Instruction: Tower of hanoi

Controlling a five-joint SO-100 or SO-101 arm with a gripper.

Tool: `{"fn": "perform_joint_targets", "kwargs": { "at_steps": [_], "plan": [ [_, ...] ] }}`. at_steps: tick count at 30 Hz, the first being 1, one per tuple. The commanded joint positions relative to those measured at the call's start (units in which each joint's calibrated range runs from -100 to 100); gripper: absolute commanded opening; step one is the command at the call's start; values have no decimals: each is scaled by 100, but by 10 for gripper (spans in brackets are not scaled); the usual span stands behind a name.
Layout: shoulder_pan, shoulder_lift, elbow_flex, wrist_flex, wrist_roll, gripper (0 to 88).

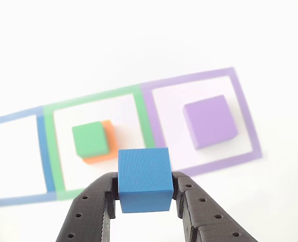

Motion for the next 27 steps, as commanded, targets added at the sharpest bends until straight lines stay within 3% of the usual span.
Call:
{"fn": "perform_joint_targets", "kwargs": {
  "at_steps": [1,8,16,27],
  "plan": [
    [-491,-102,-1700,1521,59,3],
    [-1430,-85,-2690,2339,59,3],
    [-1747,-29,-2509,2104,59,4],
    [-1066,-150,682,-1070,59,5]
  ]
}}
